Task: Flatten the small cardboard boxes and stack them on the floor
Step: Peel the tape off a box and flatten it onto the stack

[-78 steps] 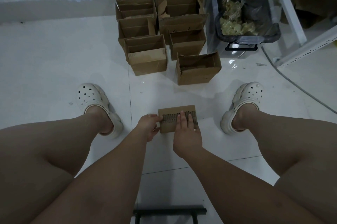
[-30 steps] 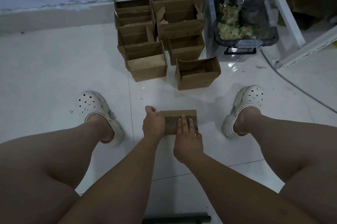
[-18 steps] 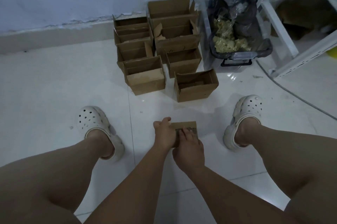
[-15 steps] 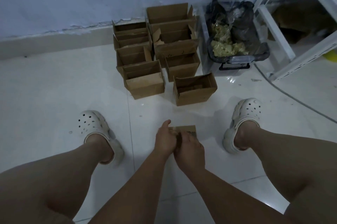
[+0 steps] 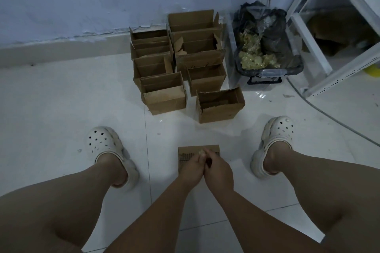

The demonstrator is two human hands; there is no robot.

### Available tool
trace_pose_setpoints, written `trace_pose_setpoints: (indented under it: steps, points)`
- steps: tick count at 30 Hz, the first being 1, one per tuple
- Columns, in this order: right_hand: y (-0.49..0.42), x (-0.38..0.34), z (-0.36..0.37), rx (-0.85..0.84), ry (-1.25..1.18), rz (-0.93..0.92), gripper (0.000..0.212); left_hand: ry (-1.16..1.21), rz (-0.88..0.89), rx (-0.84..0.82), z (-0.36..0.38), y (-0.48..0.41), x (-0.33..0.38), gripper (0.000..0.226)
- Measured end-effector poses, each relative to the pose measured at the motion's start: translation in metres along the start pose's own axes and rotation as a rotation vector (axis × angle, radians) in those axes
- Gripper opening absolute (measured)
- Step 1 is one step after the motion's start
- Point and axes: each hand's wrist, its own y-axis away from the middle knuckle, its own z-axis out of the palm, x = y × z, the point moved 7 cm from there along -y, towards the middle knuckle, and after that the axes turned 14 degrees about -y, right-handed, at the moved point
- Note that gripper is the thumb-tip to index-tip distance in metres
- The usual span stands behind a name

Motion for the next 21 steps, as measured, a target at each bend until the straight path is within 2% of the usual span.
trace_pose_setpoints:
  steps: [2,5,7,11,15,21]
  points:
    - [-0.002,0.004,-0.002,0.018,-0.051,0.040,0.029,0.129,-0.056,-0.034,0.003,0.000,-0.002,0.045]
    - [-0.006,0.010,-0.008,0.075,-0.145,0.144,0.029,0.350,-0.135,0.035,-0.001,0.001,-0.008,0.043]
    - [-0.008,0.010,-0.009,0.083,-0.184,0.181,0.029,0.461,-0.129,0.051,-0.004,0.001,-0.008,0.044]
    - [-0.011,0.006,-0.012,0.134,-0.302,0.191,0.022,0.617,-0.125,-0.030,-0.005,0.002,-0.004,0.049]
    - [-0.013,0.007,-0.008,0.064,-0.151,0.212,0.024,0.656,-0.141,0.032,-0.008,0.001,-0.008,0.035]
    - [-0.010,0.007,-0.003,0.019,-0.205,0.328,0.029,0.665,-0.227,0.211,-0.011,0.000,-0.011,0.024]
